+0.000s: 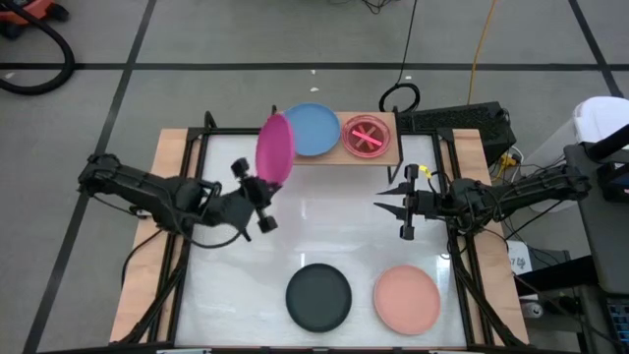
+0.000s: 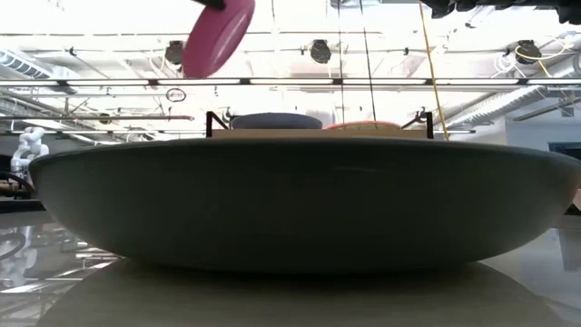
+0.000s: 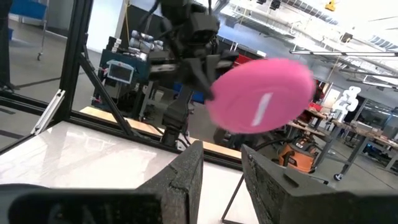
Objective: Place and stack plates onto a shelf
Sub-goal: Stack the pink plate on top of the blue plate on the shelf, then stack the light orange plate on top of the pink plate on the shelf
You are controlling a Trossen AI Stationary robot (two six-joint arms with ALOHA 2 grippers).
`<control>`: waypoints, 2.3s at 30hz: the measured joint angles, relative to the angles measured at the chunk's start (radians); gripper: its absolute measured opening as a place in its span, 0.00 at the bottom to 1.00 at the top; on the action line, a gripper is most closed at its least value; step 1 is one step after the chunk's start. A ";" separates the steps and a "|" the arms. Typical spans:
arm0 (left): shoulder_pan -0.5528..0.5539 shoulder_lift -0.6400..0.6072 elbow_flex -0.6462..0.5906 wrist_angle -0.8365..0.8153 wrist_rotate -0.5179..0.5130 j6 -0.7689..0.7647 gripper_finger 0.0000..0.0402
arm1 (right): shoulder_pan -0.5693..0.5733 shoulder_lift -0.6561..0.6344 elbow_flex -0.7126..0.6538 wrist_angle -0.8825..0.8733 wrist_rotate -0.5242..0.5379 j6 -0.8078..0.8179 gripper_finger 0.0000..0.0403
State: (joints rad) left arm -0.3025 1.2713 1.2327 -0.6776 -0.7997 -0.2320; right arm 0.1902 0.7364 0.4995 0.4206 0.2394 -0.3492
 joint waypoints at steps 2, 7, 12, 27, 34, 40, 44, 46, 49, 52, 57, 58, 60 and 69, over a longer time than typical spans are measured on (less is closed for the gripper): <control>0.041 0.000 0.002 0.089 0.006 0.173 0.03 | 0.000 0.000 0.000 0.006 0.000 -0.003 0.23; 0.190 0.008 0.002 0.215 0.167 0.468 0.03 | 0.000 0.000 0.000 0.017 0.000 -0.010 0.23; 0.354 0.068 0.002 0.198 0.273 0.568 0.03 | 0.000 0.000 0.000 0.017 0.002 -0.027 0.23; 0.511 0.254 0.002 0.222 0.372 0.781 0.10 | 0.000 0.000 0.000 0.008 0.052 -0.037 0.23; 0.512 0.260 0.002 0.290 0.301 0.776 0.19 | 0.000 0.000 0.000 -0.009 0.052 -0.037 0.23; 0.512 0.260 0.002 0.314 0.300 0.753 0.32 | 0.000 0.000 0.000 -0.009 0.052 -0.034 0.23; 0.507 0.253 0.002 0.314 0.271 0.753 0.40 | 0.000 0.000 0.000 -0.015 0.052 -0.034 0.23; 0.500 0.235 0.002 0.316 0.242 0.753 0.44 | 0.000 0.000 0.000 -0.014 0.052 -0.031 0.23; 0.488 0.199 0.002 0.316 0.199 0.718 0.49 | 0.000 0.000 0.000 -0.015 0.052 -0.031 0.23; 0.471 0.156 0.002 0.311 0.167 0.675 0.51 | 0.000 0.000 0.000 -0.022 0.052 -0.030 0.23; 0.429 0.069 0.002 0.311 0.164 0.622 0.51 | 0.000 0.000 0.000 -0.038 0.052 -0.029 0.23; 0.415 0.050 0.002 0.324 0.163 0.597 0.51 | 0.000 0.000 0.000 -0.040 0.052 -0.025 0.23; 0.380 -0.003 0.002 0.321 0.173 0.545 0.51 | 0.000 0.000 0.000 -0.045 0.052 -0.022 0.23; 0.050 -0.175 -0.149 0.295 0.131 0.193 0.46 | 0.000 0.003 -0.001 -0.078 0.057 0.004 0.23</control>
State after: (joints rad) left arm -0.2522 1.0961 1.0835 -0.3821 -0.6687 -0.0391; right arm 0.1898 0.7397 0.4988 0.3430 0.2964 -0.3450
